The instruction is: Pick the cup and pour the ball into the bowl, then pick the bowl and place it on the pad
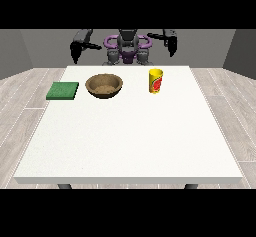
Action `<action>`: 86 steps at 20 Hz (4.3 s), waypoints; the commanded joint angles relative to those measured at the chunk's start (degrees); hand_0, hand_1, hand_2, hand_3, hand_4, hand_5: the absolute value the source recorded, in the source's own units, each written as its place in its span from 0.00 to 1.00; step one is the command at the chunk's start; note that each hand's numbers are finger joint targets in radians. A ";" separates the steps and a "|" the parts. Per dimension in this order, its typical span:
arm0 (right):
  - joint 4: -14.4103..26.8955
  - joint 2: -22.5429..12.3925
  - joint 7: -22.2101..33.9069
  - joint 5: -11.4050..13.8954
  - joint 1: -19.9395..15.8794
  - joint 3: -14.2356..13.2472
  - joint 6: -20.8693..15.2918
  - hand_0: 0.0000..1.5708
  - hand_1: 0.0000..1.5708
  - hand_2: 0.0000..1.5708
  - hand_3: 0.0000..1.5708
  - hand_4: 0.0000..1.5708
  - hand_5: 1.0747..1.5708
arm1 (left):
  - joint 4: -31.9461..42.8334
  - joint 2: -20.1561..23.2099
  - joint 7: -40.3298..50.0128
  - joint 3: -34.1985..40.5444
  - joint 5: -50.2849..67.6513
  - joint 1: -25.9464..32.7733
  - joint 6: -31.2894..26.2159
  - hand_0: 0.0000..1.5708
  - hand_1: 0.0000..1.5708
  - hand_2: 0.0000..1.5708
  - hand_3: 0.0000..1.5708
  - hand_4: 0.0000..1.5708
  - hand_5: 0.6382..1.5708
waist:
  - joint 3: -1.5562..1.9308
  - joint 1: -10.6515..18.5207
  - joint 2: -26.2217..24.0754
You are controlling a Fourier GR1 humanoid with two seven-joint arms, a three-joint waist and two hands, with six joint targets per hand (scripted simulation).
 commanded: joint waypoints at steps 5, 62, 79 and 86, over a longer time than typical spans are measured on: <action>10.42 -4.12 -3.76 -1.05 -6.05 -4.04 2.56 0.00 0.00 0.00 0.00 0.00 0.98 | 14.96 0.72 -9.12 3.30 -1.73 -5.47 -1.01 0.00 0.00 0.00 0.00 0.00 0.66 | 0.00 -0.21 0.83; 44.94 -20.21 -17.58 -6.01 -6.77 -14.87 18.72 0.00 0.00 0.00 0.00 0.00 0.97 | 44.40 -3.93 13.74 -16.13 -55.39 -30.58 30.48 0.86 0.86 1.00 1.00 0.67 1.00 | 0.04 1.15 -9.53; 49.86 -20.67 -15.32 -3.64 -19.26 -13.49 12.89 0.00 0.00 0.00 0.21 0.00 0.91 | 39.44 -5.42 36.77 -35.59 -76.91 -39.94 21.01 0.28 0.28 1.00 1.00 0.57 1.00 | 0.06 1.11 -5.20; 49.64 -20.56 -13.81 -5.22 -23.46 -13.74 13.97 0.00 0.00 0.00 0.16 0.00 0.91 | 39.48 -5.42 39.30 -43.01 -82.80 -37.45 18.32 0.00 0.00 1.00 1.00 0.58 0.97 | 0.04 -1.17 -2.15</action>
